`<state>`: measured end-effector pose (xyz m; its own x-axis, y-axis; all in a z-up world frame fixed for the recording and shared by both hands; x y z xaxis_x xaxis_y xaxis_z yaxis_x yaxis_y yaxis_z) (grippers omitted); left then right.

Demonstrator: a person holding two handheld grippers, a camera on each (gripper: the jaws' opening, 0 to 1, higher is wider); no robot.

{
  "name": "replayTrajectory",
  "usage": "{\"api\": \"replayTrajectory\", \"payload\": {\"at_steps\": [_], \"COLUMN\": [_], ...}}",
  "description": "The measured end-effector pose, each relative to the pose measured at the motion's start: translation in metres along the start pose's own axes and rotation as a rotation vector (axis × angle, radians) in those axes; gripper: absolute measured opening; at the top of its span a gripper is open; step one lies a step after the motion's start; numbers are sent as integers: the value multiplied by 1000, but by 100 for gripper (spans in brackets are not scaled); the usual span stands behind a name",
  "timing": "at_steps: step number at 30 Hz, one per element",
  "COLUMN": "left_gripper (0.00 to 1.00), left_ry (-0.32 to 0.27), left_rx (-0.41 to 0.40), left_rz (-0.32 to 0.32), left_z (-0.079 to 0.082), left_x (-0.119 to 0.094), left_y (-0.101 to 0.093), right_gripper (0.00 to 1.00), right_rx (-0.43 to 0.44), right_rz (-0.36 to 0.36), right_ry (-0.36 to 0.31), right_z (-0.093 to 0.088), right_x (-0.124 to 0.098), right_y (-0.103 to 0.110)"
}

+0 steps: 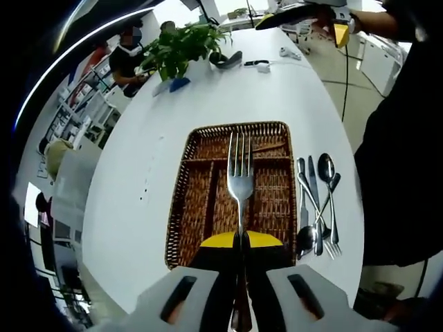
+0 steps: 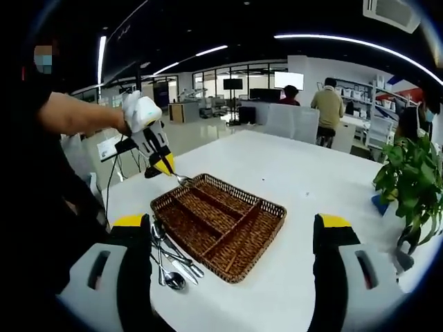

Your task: Arrange the knives, forks, and spoons in their matching storage slots by inserting each utensil handle-first until every utensil is classified and aligned in the correct compartment

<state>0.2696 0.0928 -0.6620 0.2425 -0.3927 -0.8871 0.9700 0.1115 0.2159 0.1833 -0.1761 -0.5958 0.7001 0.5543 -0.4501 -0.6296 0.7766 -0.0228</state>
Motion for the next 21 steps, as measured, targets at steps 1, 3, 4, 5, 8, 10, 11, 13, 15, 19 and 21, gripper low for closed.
{"api": "replayTrajectory", "payload": {"at_steps": [1,3,4,5,8,10,11,13,15,19,21], "left_gripper": [1,1,1,1,1,1,1,1,1,1,1], "left_ry": [-1,-3,-3,-3,-8,-16,-22,-22,-19,-11,-12], "left_rx": [-1,0,1,2,9,10,8,18,24,35,35], "left_rz": [1,0,-1,-1,3,7,6,-1,-10,-27,-34], "left_z": [0,-2,-2,-3,-3,-1,0,1,1,2,3], "left_x": [-1,0,0,0,1,4,5,11,16,29,32], "left_y": [1,5,7,10,17,22,23,24,25,26,28], "right_gripper": [100,100,100,100,100,100,100,100,100,100,100], "right_rx": [1,11,14,16,16,17,18,26,33,44,46], "right_rz": [-3,-10,-12,-15,-14,-18,-21,-37,-48,-71,-80], "right_ry": [-6,-16,-18,-21,-24,-29,-30,-34,-34,-28,-26], "right_z": [2,4,4,5,7,9,10,10,9,6,6], "right_x": [1,3,3,4,6,4,3,1,0,-2,-4], "right_y": [0,0,1,1,5,7,7,5,3,-1,-3]}}
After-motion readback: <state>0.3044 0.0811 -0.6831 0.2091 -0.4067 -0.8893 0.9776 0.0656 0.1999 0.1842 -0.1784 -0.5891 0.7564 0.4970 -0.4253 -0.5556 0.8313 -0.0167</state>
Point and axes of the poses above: the point that each gripper's makers call its tool centre point, and the gripper's own axes: x roughly forward along the fingers, y roughly to its left, z roughly out of its top, the point moved 4 cm from there along -x, roughly backward along the fingers, and after that the axes turned 3 degrees about y, right-handed, at the moved point
